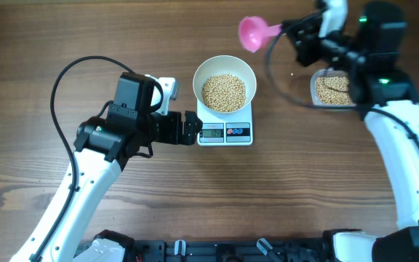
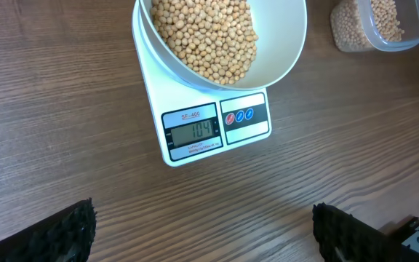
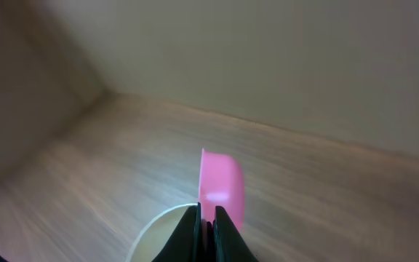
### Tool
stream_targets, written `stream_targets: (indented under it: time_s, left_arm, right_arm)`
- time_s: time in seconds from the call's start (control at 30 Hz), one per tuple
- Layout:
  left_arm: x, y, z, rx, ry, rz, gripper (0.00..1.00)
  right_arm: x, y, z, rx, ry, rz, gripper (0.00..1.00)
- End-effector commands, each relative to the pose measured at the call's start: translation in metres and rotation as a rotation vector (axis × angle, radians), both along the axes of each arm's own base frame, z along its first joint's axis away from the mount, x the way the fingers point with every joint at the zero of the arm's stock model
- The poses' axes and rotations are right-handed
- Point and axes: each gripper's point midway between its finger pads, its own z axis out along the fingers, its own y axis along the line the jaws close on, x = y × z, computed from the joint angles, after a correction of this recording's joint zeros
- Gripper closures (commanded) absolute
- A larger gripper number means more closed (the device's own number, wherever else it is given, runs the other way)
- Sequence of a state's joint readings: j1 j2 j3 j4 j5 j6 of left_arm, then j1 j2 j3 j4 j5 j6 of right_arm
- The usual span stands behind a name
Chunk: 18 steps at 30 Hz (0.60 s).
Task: Scoop item into bowl and weigh 150g on scale
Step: 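Raise the emptied pink scoop and move it right to the tub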
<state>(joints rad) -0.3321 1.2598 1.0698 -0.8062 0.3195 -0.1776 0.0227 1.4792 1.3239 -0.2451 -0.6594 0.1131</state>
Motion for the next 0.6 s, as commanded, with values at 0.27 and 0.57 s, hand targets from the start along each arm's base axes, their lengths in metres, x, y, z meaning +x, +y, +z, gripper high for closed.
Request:
stream_targets:
  time_s: [0.27,0.57]
  left_arm:
    - [-0.002,-0.003,-0.003,-0.001,0.002,-0.023,0.00]
    - [-0.002,-0.003,-0.003,-0.001,0.002,-0.023,0.00]
  right_arm:
    - [-0.018,-0.118,-0.008,0.262,0.256,-0.237,0.96]
    - [-0.040,-0.187,-0.046,0.111,0.320,-0.409,0.96]
